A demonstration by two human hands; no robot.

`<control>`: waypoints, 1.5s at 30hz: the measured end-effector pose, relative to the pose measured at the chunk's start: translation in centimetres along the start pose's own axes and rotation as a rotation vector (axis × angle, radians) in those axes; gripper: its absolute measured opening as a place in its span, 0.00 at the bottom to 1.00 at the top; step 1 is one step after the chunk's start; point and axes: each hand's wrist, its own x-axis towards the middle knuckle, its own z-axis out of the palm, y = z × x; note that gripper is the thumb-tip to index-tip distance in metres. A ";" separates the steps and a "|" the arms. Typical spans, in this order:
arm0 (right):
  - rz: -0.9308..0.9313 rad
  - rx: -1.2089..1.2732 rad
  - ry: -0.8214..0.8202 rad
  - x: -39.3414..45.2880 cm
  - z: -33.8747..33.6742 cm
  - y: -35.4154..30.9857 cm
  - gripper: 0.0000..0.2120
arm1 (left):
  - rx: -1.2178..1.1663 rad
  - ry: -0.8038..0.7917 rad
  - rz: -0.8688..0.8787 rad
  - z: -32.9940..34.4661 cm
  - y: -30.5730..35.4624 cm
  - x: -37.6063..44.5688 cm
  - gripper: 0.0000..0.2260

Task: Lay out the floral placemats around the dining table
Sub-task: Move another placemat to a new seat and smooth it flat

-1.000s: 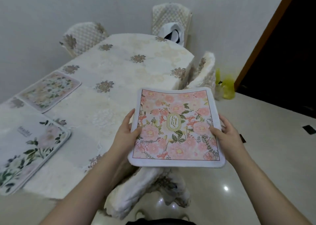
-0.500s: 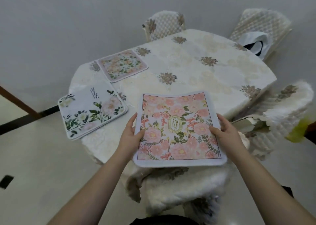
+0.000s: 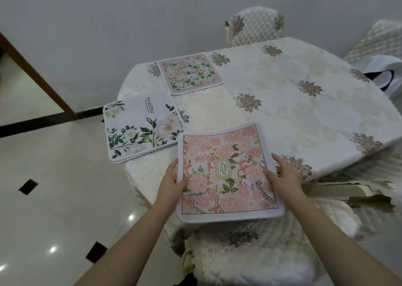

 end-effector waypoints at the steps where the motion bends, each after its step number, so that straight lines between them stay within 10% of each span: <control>1: -0.002 -0.008 -0.019 0.5 0.2 0.3 0.21 | -0.003 0.022 -0.019 0.1 -0.7 0.2 0.30; 16: -0.049 -0.093 -0.275 10.4 -1.8 4.2 0.17 | 0.084 0.270 -0.073 6.8 -3.8 -1.0 0.32; 45: -0.220 -0.633 -0.223 17.3 -1.8 5.3 0.14 | 0.483 0.488 -0.019 8.5 -3.2 3.1 0.17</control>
